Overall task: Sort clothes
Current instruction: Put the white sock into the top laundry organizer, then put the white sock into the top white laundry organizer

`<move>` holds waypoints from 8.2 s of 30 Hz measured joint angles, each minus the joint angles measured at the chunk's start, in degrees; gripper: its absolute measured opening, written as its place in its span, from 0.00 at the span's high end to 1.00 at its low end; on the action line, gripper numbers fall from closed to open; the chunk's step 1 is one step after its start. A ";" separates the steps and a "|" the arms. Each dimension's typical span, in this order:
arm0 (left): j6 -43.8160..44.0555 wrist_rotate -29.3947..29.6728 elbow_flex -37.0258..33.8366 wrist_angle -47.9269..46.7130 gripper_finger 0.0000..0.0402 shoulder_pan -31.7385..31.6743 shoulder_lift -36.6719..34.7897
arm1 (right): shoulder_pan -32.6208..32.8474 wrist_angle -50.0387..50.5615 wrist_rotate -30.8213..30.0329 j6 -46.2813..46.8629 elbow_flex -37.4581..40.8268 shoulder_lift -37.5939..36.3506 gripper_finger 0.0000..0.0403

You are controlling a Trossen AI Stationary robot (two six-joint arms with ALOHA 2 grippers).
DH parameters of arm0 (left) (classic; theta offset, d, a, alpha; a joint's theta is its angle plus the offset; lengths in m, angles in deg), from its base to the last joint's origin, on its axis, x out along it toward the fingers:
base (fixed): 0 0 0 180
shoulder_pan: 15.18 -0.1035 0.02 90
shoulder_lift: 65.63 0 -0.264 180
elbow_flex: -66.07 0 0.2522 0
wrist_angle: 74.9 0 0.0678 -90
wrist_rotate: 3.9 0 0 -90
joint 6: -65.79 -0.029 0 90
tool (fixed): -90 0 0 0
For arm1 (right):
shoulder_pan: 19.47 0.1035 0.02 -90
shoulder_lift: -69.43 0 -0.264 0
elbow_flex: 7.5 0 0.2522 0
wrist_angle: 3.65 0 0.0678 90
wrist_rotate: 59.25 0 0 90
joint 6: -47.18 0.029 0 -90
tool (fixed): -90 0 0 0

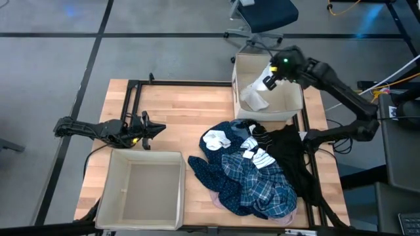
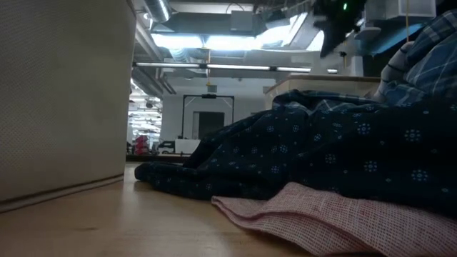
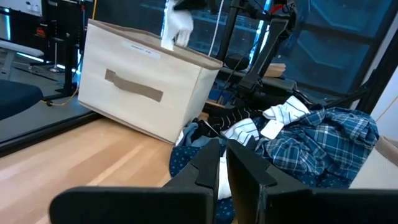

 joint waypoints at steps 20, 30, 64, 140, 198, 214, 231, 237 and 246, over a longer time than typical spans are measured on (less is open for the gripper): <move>-0.20 0.11 0.00 0.22 0.95 0.02 0.00 | -0.74 -24.64 9.84 9.22 33.04 0.57 0.96; 0.85 0.22 0.00 0.20 0.95 0.02 0.00 | -0.74 -27.58 11.94 10.76 36.11 0.57 0.94; 3.06 0.22 0.00 0.13 0.95 0.02 0.00 | 20.84 -18.06 26.60 10.71 9.68 2.65 0.43; 1.99 0.39 0.02 0.02 0.95 0.00 -0.02 | 30.80 -12.43 -4.44 -5.04 -4.61 12.18 0.98; 2.01 0.46 0.00 0.00 0.95 0.00 0.00 | 5.53 -18.10 0.50 4.82 28.05 2.38 0.71; 3.53 0.46 0.00 -0.02 0.95 0.00 0.00 | 7.63 2.88 4.51 7.32 5.61 2.25 0.41; 3.52 0.46 0.00 -0.02 0.95 0.02 0.00 | 38.62 10.65 17.76 25.08 0.97 1.18 0.41; 3.52 0.44 0.00 -0.02 0.95 0.02 0.00 | 48.43 11.00 18.48 34.26 5.85 1.18 0.41; 3.52 0.44 0.00 -0.02 0.95 0.00 0.00 | 55.46 8.45 22.18 43.42 14.29 1.16 0.41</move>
